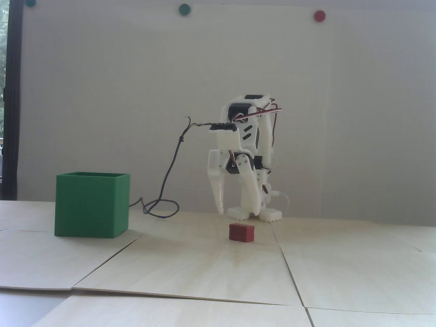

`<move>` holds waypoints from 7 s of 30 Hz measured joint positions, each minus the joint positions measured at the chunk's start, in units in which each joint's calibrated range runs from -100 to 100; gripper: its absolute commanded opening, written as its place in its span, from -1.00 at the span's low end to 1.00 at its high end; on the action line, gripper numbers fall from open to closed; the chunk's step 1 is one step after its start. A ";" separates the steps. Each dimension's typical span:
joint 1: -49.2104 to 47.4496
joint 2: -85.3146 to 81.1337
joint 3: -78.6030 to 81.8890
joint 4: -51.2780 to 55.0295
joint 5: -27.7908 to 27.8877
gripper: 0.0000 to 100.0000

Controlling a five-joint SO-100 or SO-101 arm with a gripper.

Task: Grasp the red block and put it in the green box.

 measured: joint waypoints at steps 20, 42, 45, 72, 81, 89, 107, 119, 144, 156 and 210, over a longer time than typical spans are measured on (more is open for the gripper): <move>0.00 0.00 4.48 0.00 -1.85 -0.47; -0.08 -0.17 10.38 0.00 -1.90 -0.47; -0.08 -0.17 10.38 0.00 -1.90 -0.47; 3.74 -0.17 0.54 0.00 -2.00 -0.47; 5.81 -0.17 0.00 0.00 -1.90 -0.48; 7.57 0.75 -2.15 0.00 -5.96 -0.48; 7.49 1.00 -3.22 0.00 -13.77 -0.48; 7.87 8.72 -9.67 0.00 -13.77 -0.48; 9.55 11.29 -12.89 0.00 -13.77 -0.48; 12.99 11.29 -12.89 0.00 -12.74 -0.48; -1.30 11.29 -12.89 0.00 15.41 -0.47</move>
